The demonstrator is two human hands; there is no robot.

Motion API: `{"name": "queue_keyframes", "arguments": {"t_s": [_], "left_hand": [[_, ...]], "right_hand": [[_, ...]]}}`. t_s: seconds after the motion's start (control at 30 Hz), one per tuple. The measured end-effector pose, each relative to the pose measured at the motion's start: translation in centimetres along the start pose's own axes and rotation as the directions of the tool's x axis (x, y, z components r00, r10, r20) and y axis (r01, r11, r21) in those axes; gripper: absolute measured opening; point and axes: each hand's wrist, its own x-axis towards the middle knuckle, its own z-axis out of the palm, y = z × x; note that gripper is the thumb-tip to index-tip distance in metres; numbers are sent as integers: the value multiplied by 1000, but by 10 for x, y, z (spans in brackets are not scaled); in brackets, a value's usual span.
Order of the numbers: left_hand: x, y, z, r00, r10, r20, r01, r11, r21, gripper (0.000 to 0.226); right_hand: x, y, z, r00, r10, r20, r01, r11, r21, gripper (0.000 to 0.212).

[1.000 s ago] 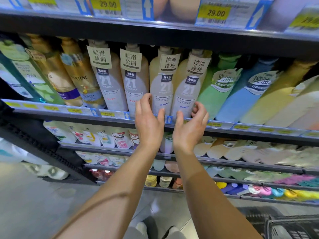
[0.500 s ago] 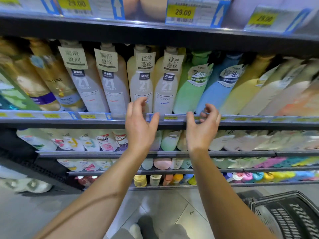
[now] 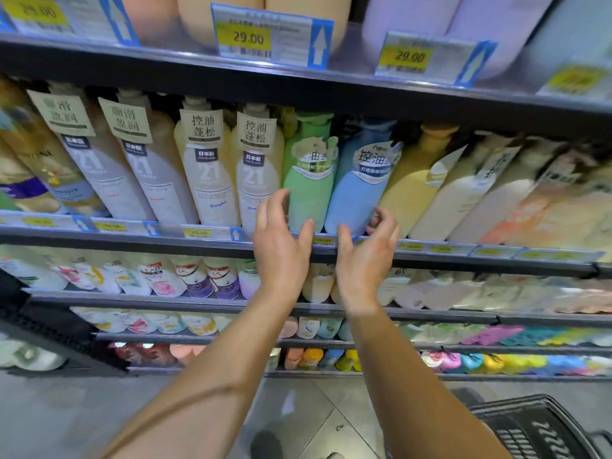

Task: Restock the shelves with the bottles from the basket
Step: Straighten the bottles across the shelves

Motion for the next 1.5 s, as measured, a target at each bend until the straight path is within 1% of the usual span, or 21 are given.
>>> {"name": "queue_keyframes", "arguments": {"t_s": [0.1,0.23,0.73,0.87,0.97,1.07,1.13,1.2,1.27,1.37,1.5], "left_hand": [[-2,5,10,996,-42,-73,43,999,14,59],[-5,10,17,989,-85,-125,89,996,26,60],[-5,17,20,984,-94,-149,105,992,69,61],[-6,18,17,988,-89,-130,97,993,62,60],[-15,19,17,991,-41,-125,48,997,61,56],[-31,32,30,999,30,-42,-27,997,74,50],[-42,47,48,997,71,26,-72,997,32,49],[-48,63,68,994,82,75,-81,997,-14,50],[-50,77,87,993,79,91,-78,997,-19,54],[-51,92,109,998,45,49,-45,999,1,62],[-50,106,132,994,-16,-108,15,1000,-10,72]], "right_hand": [[4,4,0,1000,3,12,-3,1000,-16,54],[6,3,1,1000,5,17,-5,1000,3,54],[6,-2,-9,997,23,74,-27,999,47,52],[7,3,-20,997,10,82,-16,998,67,50],[17,17,-42,1000,20,16,-22,993,114,49],[38,38,-72,997,39,-73,-30,992,125,49],[53,50,-89,992,50,-114,-38,994,102,50],[66,59,-102,990,51,-129,-42,997,70,51],[77,65,-109,992,50,-120,-44,998,47,53],[86,68,-111,995,24,-101,-21,999,33,56],[88,68,-110,998,-27,-64,31,998,58,55]]}}
